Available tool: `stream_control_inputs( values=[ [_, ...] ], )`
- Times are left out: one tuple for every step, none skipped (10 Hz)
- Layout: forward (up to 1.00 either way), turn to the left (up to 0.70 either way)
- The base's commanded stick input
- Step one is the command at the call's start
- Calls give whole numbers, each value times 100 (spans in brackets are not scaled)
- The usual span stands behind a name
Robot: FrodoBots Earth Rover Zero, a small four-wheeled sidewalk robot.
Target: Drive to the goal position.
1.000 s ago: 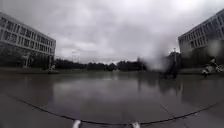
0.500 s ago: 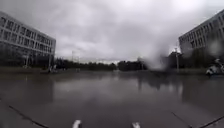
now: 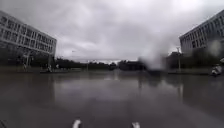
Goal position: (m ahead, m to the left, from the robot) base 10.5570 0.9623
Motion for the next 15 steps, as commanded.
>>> stream_control_inputs(
  values=[
    [70,0],
    [70,0],
    [70,0],
    [70,0],
    [70,0],
    [70,0],
    [70,0],
    [70,0],
    [70,0],
    [70,0],
    [70,0],
    [70,0],
    [70,0],
    [70,0],
    [70,0]
  ],
)
